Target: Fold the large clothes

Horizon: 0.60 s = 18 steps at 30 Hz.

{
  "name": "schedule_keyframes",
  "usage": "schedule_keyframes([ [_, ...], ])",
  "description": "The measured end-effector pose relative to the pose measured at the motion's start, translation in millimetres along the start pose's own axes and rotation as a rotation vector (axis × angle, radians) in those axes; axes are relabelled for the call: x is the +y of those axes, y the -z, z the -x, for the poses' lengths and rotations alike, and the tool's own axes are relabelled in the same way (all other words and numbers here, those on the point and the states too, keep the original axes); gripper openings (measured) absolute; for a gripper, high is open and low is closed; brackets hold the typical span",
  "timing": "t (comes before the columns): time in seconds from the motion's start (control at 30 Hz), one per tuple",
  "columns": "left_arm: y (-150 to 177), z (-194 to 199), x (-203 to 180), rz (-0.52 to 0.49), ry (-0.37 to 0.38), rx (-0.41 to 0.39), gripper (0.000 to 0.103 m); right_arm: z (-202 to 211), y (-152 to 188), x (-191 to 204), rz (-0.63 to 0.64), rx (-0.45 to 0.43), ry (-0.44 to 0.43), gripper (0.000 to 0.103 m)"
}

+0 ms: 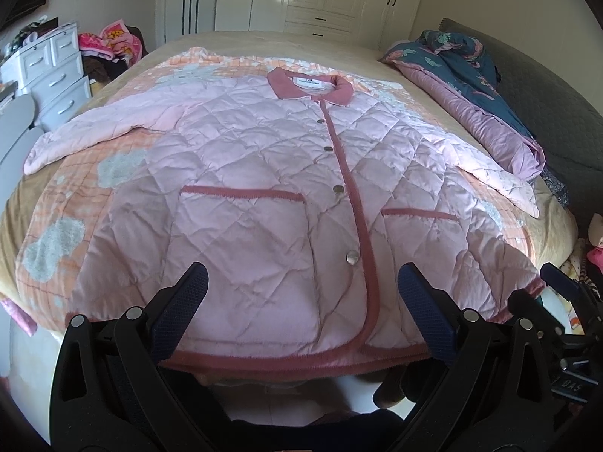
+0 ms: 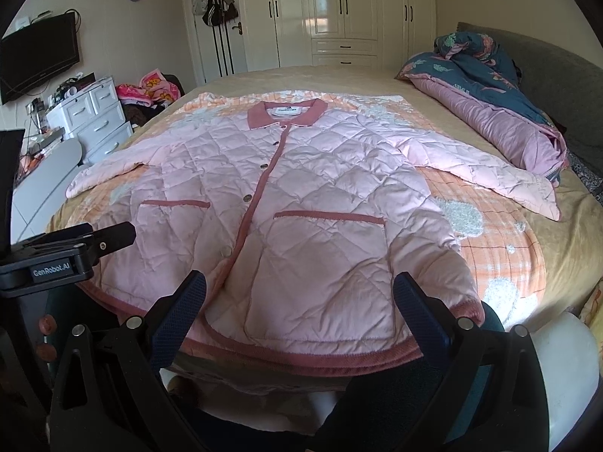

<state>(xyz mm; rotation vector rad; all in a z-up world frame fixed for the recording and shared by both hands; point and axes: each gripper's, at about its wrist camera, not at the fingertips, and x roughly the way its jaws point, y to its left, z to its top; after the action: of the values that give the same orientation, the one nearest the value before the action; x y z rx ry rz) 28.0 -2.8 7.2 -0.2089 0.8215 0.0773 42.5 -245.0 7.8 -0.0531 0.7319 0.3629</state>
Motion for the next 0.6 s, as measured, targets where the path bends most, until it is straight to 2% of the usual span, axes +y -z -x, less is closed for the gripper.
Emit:
schedule_keyframes([
  [0.27, -29.7, -10.8, 5.6, 0.005, 0.0, -0.011, 0.095, -11.7, -39.4, -9.8, -0.049, -0.01, 0.01, 0.099],
  [0.6, -73.4, -18.8, 6.1, 0.015, 0.01, -0.034, 0.095, -25.2, -82.5, -3.6, -0.078, -0.019, -0.037, 0.099],
])
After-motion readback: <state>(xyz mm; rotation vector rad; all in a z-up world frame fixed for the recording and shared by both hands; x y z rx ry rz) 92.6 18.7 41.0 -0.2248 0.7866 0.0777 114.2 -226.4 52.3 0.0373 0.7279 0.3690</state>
